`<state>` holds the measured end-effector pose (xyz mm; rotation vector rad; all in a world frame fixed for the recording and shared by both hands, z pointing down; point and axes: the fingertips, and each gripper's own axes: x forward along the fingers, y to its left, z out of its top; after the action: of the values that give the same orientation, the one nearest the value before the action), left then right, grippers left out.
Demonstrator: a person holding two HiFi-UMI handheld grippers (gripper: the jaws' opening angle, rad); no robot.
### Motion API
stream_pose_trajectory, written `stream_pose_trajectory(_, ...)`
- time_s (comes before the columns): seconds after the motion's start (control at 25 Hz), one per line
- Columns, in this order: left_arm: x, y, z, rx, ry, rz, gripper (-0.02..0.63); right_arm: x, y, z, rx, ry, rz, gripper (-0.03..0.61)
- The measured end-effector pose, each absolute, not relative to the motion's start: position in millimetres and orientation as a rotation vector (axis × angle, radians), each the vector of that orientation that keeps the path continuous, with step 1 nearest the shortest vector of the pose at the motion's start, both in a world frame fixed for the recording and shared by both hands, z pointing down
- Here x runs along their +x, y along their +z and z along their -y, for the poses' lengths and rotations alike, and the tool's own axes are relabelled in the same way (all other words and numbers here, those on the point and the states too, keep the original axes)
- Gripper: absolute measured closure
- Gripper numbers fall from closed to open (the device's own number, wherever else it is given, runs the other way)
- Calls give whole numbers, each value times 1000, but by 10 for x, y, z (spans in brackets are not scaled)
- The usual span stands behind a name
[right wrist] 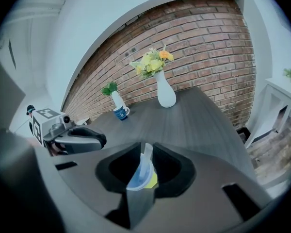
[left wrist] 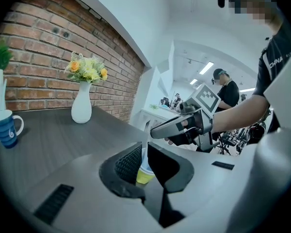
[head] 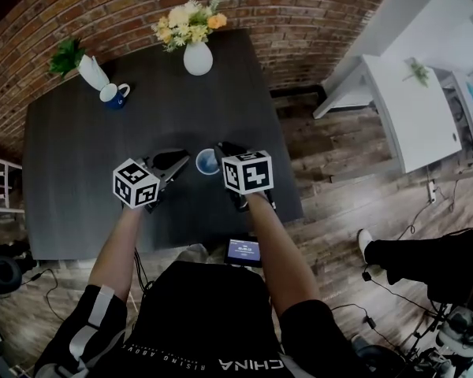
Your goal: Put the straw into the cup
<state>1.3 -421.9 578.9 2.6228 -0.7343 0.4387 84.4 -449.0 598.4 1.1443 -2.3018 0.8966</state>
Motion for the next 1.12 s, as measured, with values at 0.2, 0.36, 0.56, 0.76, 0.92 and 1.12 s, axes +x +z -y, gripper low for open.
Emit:
stream_pose_trajectory(0.2,105,5788,4202,2634,518,743,571,981,5796,4487,1197,832,2322,522)
stream_pose_trajectory(0.36,134,5822,4221,2614,609,789,571,1065,5644,4499,1229,761,2335,522)
stream_pose_trajectory(0.56,185,5707,4264,2599,632,855,598,1074,5473,4483,1214,695,2348,523)
stream_pose_trajectory(0.76,319,5505,4280,2645,598,858,611,972,5272,4479,1183,601,2391,528)
stream_pose_trajectory(0.92,375,5419,4248,2666,564,848,611,912,5163,4462,1173,549,2416,572)
stream_pose_trajectory(1.12,365,5427,4206,2661,559,845,611,886,5161,4411,1158,543,2416,572)
